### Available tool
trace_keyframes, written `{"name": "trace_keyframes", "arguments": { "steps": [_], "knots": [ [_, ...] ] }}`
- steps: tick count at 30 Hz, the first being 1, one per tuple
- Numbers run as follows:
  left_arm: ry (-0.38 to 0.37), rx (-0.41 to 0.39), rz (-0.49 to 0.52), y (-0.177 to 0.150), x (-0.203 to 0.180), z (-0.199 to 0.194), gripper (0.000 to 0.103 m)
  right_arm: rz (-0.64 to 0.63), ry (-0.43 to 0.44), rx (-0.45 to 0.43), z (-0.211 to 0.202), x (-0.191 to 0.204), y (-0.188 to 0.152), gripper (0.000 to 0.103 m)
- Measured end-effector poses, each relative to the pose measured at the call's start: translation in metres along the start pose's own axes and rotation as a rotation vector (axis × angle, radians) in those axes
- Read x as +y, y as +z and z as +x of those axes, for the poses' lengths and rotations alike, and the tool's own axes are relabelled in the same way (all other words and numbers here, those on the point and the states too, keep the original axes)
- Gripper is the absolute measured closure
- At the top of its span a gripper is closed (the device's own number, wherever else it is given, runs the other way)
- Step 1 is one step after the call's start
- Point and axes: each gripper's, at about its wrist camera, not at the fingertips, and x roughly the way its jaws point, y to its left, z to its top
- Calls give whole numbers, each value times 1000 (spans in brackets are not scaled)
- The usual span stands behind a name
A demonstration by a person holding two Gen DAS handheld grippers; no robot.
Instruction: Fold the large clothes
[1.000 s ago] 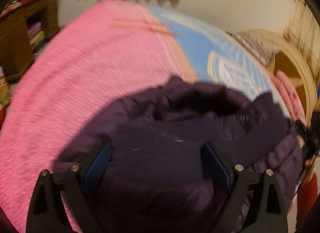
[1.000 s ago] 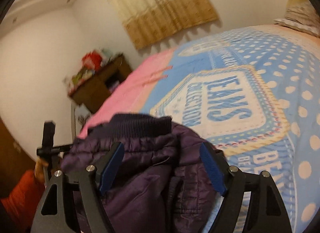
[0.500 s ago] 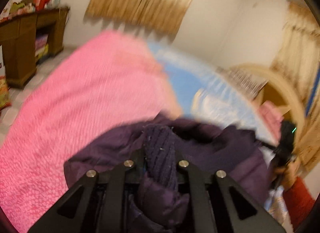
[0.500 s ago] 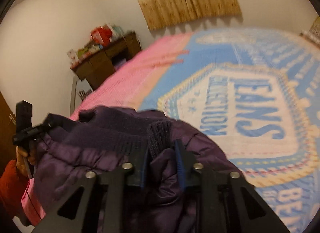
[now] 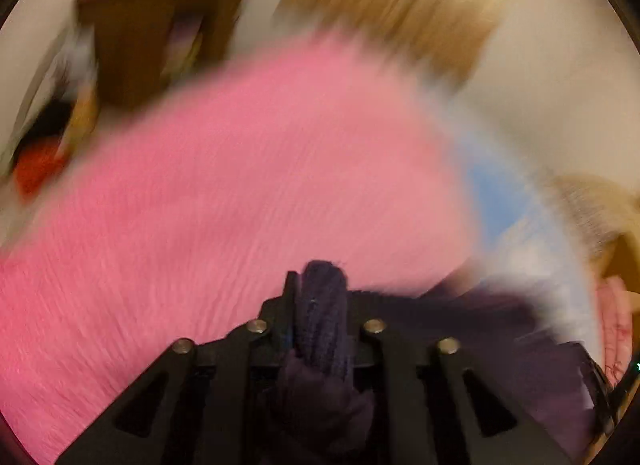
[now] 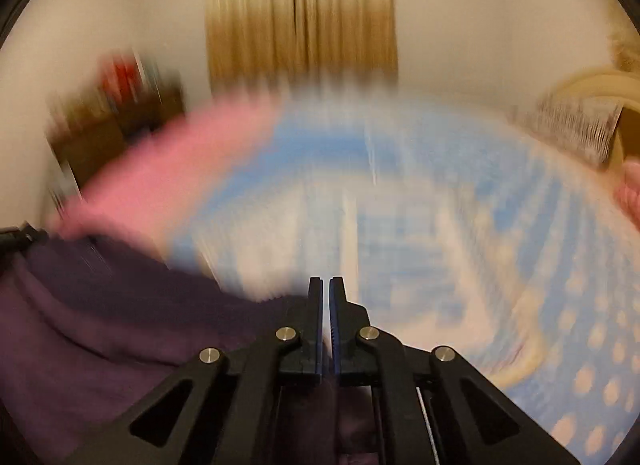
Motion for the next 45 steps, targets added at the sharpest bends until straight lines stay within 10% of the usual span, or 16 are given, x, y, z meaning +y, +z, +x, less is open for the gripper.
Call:
{"name": "trace_keyframes", "arguments": {
  "steps": [9,16,21,29,34,37,45],
  "knots": [
    [-88,-66,-59,-4,15,-8,82,56,23,54,8,-15,4,101],
    [-187,-270,-48,-23,25,-60,89,-97,132,-190,-59,23,31,101],
    [-283,-576,14,-48,25,-108,90,-112,419,-72,-54,81,72,101],
    [-248,-911,162,-88,16,-160,90,3,635,162,38,157,126,101],
    [-201,-1040,288,-101,7,-174,90,-61,704,634,113,198,53,102],
    [-193,-1048,270,-93,15,-175,90,75,805,668,116,175,45,102],
    [-262,-820,7,-58,56,-148,90,128,752,186,9,63,86,94]
  ]
}}
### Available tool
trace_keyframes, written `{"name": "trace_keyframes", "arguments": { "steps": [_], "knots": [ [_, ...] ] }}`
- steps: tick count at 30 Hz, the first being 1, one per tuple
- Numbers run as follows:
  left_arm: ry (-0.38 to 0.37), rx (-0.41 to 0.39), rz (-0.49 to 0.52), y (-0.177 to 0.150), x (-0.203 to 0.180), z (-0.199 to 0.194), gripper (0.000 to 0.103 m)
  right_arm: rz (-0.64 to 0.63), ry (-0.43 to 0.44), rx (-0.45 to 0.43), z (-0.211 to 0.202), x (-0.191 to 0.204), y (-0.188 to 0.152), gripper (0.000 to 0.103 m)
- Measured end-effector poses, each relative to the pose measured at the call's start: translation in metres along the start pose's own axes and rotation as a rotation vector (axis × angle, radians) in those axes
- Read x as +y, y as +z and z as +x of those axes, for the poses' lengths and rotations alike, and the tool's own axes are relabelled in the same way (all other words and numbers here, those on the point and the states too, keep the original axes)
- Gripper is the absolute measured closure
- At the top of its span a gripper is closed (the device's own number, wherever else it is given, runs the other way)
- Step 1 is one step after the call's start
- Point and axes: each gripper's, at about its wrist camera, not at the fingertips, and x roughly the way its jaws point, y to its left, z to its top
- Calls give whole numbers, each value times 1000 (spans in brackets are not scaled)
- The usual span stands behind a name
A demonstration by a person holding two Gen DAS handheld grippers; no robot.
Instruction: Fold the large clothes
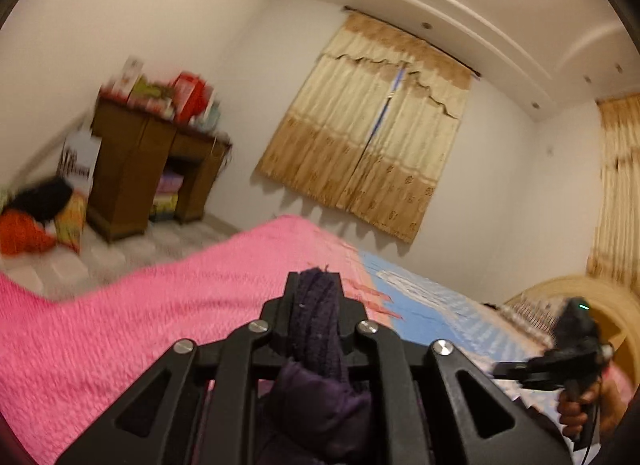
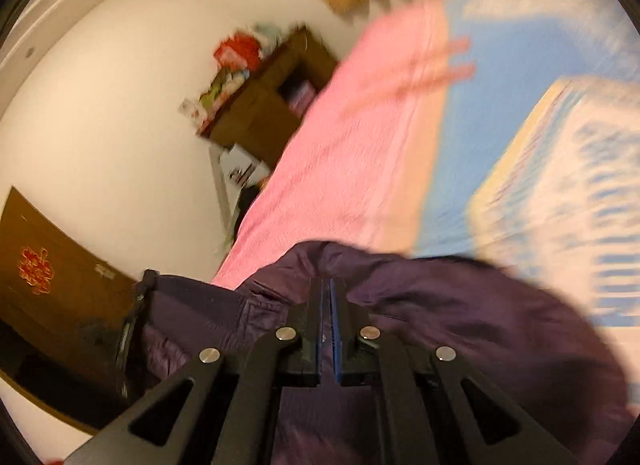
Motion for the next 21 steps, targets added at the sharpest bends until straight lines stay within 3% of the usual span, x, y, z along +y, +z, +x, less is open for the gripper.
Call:
{"name": "trace_keyframes", "arguments": {
  "steps": [2,3,4,6,9,10,12,13,14,15,21],
  "knots": [
    [-2,-1,4,1,-2,0,90,-80,-142,-65,-43,-6,-8,54],
    [-2,-4,15,0,-6,-1,90,-96,-192,-79,-52,-10,-10,15],
    [-2,-7,28,0,-10,-2,90,-108,-262,-99,-65,-15,-14,6],
    [3,-7,39,-1,-14,-4,90,-99,-328,-70,-70,-27,-22,6],
    [12,7,40,-1,-17,-2,90,-105,-280,-17,-63,-30,-39,8],
    [14,13,45,-1,-18,-1,90,-142,-305,32,-48,-28,-45,21],
    [26,30,59,-3,-22,0,90,-203,-476,131,-18,-25,-59,52],
    [30,37,70,-3,-25,0,90,-215,-474,114,-15,-16,-64,72],
    [33,38,81,-3,-27,-2,90,-228,-469,91,-16,-11,-64,85],
    [30,35,99,-1,-32,-7,90,-252,-476,55,-27,-3,-66,91],
    [-16,-82,217,8,-66,-55,90,-347,-436,-264,-119,71,-91,93]
  ]
}}
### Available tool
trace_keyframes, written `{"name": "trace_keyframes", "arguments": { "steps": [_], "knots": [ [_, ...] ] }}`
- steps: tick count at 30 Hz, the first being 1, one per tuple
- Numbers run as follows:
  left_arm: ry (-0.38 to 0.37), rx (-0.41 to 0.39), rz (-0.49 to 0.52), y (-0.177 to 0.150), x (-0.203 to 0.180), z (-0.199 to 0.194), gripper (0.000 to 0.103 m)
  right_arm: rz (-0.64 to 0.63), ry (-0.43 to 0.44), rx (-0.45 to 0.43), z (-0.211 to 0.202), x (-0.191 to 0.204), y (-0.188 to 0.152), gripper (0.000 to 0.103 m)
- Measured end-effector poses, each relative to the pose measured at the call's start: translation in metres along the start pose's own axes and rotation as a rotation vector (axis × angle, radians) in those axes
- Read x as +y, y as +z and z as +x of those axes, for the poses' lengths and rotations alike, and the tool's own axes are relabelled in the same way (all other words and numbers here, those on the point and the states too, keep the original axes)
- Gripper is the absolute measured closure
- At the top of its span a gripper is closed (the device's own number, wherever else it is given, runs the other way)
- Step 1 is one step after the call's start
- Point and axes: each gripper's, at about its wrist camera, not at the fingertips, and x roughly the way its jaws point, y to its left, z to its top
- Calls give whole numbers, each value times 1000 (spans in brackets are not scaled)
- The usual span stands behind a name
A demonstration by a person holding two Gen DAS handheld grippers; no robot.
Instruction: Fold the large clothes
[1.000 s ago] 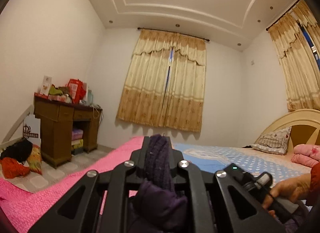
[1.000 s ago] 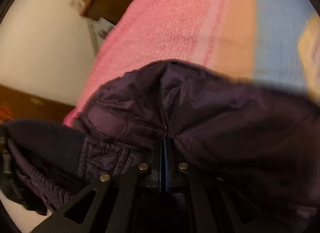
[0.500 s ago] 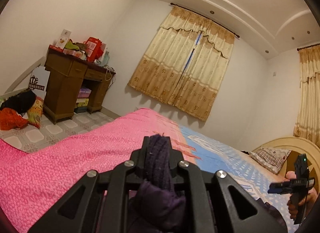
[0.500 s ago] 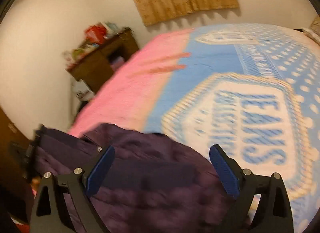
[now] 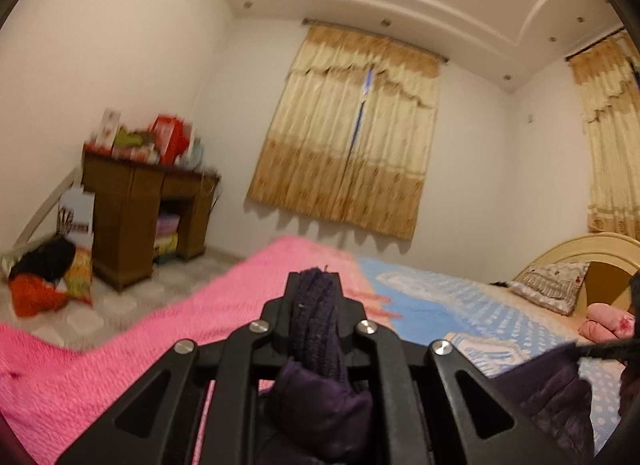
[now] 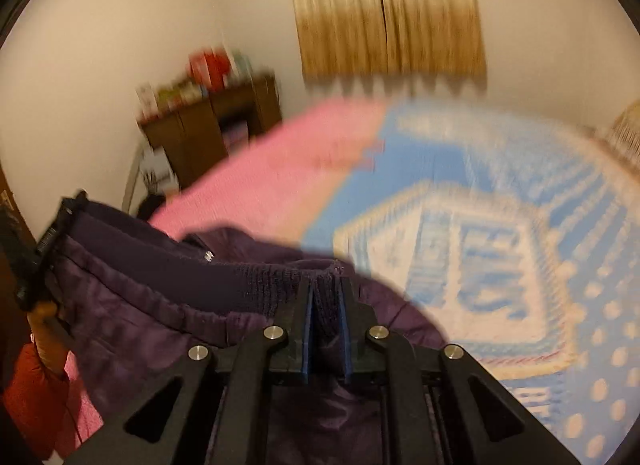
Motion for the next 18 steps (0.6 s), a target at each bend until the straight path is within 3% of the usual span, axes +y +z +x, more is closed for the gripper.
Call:
{"name": "trace_keyframes", "arguments": {
  "steps": [2,4,7,10,12,13,14,15,17,18],
  "knots": [
    [-5,-41,-2,12,-5,-4,90,-28,-38,-124,-36,10,7,93],
    [-10,-60,-27,26,-7,7,90,-25,-67,-202,-44,13,21,94],
    [36,19,-76,32,-6,56,90,-7,-133,-239,-31,5,43,94],
    [170,204,-61,-4,-2,120,89,27,-205,-169,23,-12,43,94],
    [298,441,-26,-45,6,165,88,1,-279,-56,76,-19,23,94],
    [331,591,-71,-62,18,185,86,-23,-313,14,105,-21,6,94],
    [348,681,-131,-72,31,196,79,-15,-327,134,138,-26,-16,94],
    [376,730,-187,-78,43,201,72,-1,-334,197,147,-30,-23,94],
    [410,804,-258,-89,62,209,56,-12,-342,204,150,-30,-16,93],
    [402,811,-271,-90,65,210,56,-28,-349,225,154,-28,-17,92]
  ]
}}
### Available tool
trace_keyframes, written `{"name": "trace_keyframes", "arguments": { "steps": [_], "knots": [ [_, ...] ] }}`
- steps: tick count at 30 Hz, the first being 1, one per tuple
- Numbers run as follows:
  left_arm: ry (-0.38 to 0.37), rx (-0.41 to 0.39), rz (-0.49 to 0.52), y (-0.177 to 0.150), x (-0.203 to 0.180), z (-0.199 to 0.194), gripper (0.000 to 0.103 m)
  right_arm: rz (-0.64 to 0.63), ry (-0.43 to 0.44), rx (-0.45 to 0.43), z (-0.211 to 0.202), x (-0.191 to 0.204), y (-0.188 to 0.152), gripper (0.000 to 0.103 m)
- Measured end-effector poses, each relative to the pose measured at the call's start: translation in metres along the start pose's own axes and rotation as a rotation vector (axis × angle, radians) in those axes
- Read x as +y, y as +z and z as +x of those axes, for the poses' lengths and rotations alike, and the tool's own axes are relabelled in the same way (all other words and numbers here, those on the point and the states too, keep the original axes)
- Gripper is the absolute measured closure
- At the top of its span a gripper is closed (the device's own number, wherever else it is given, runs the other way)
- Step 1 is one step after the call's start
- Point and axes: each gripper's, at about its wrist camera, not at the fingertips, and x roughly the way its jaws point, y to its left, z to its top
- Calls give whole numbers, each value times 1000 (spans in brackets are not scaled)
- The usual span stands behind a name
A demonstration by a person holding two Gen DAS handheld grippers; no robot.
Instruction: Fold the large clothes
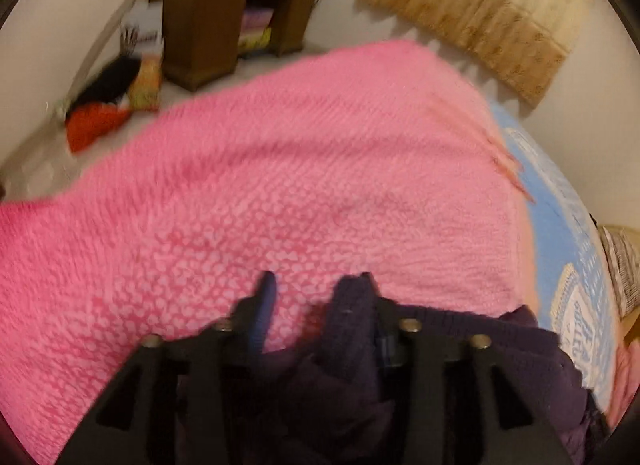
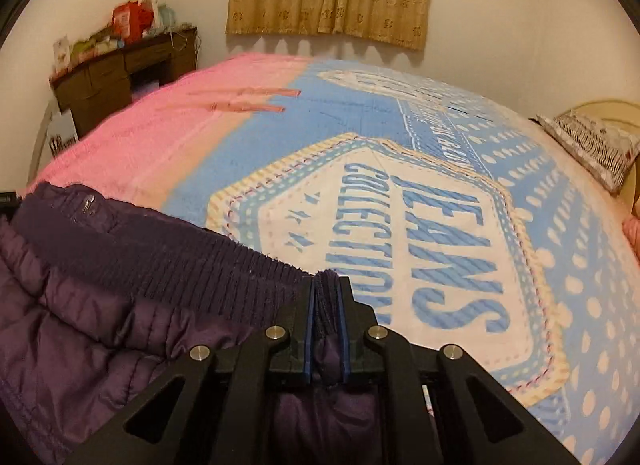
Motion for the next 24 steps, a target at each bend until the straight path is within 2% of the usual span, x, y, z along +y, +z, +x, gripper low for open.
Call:
{"name": "trace_keyframes", "arguments": {
  "steps": [2,5,6,8,9,10,11,12,13,15,18,22,24],
  "knots": [
    [19,-4,20,0,-3,0,56,-6,-10,0,-2,2,0,92],
    [40,12,61,0,-11,4,49,3,-16,-1,-9,0,-2,88],
    [35,15,63,0,-11,4,46,10,-9,-2,-7,-5,-1,86],
    [-31,36,57,6,-2,-1,40,52,33,-44,-20,-22,-1,85],
    [-78,53,42,8,3,-6,39,128,23,-129,-46,-35,-1,85],
    [-119,65,25,13,11,-14,37,180,11,-180,-59,-44,-3,79],
    [-146,53,15,16,19,-24,32,274,-7,-272,-91,-57,-6,72],
    [-163,12,13,19,27,-40,24,308,-12,-308,-105,-61,-8,59],
    [-151,-40,18,20,34,-58,20,335,-7,-360,-130,-63,-9,58],
    [-97,-134,37,18,44,-95,3,287,58,-391,-154,-51,-6,58],
    [-61,-221,94,1,51,-133,3,128,197,-371,-176,7,2,58],
    [-39,-226,214,-53,35,-153,3,61,336,-284,-158,85,1,61],
    [-5,-203,250,-75,31,-150,3,56,356,-225,-133,117,-5,65]
  ]
}}
